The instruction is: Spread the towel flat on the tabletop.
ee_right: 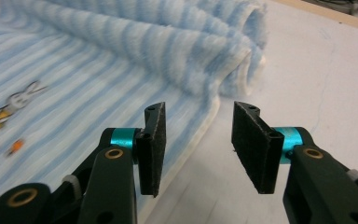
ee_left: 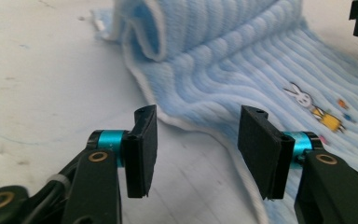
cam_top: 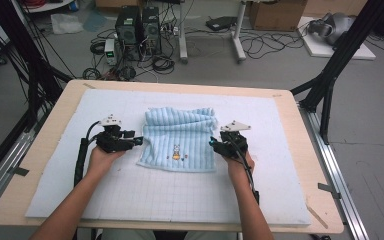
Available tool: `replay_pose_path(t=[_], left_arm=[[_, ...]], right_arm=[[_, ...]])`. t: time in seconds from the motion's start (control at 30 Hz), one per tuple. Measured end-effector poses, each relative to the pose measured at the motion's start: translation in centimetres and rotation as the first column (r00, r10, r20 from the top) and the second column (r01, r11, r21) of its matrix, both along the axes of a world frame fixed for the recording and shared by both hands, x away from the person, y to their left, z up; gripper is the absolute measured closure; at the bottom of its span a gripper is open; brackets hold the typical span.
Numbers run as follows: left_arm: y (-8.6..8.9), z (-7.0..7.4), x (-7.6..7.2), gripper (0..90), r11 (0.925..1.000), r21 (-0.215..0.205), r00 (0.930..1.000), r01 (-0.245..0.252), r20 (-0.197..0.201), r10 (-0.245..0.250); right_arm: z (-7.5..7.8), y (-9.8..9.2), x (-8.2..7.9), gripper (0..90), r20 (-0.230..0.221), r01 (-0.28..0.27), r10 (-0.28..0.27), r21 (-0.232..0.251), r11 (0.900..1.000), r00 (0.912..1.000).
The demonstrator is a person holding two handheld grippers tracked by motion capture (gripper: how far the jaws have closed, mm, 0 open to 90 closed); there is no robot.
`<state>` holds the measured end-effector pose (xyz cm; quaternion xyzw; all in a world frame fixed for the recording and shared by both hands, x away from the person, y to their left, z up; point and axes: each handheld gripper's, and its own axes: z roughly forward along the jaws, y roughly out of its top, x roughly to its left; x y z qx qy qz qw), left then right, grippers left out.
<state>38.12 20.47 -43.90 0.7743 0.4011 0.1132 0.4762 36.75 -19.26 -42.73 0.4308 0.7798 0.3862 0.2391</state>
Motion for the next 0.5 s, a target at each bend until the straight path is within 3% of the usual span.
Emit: replay_pose_path(t=[0.13,0.27,0.3,0.4,0.43,0.5], left_arm=[[-1.1,-0.4,-1.4,53.0,0.9964,0.058,0.9981,0.061,-0.016,-0.060],[-1.8,-1.2,-2.5,58.3,0.9907,0.089,0.9942,0.103,-0.039,-0.100],[-1.9,-1.3,-2.8,59.4,0.9908,0.096,0.9954,0.095,-0.021,-0.094],[-2.0,-1.2,-3.4,74.3,0.9860,0.128,0.9943,0.106,-0.009,-0.106],[-1.9,-1.2,-3.5,82.9,0.9849,0.117,0.9917,0.128,-0.016,-0.127],[-1.9,-1.2,-3.8,86.6,0.9828,0.120,0.9900,0.141,-0.017,-0.140]], right_arm=[[-0.2,-0.1,-1.8,56.1,-0.016,-0.054,0.054,0.001,0.999,0.9984],[-0.5,-0.2,-3.2,55.1,-0.038,-0.082,0.082,0.007,0.997,0.9959],[-0.6,-0.2,-3.4,54.9,-0.046,-0.086,0.086,0.006,0.996,0.9953],[-1.2,-0.3,-3.8,55.3,-0.071,-0.095,0.095,0.001,0.995,0.9930],[-1.4,-0.3,-3.9,55.8,-0.083,-0.096,0.095,-0.001,0.995,0.9920],[-1.8,-0.3,-4.0,58.9,-0.109,-0.102,0.100,-0.017,0.995,0.9891]])
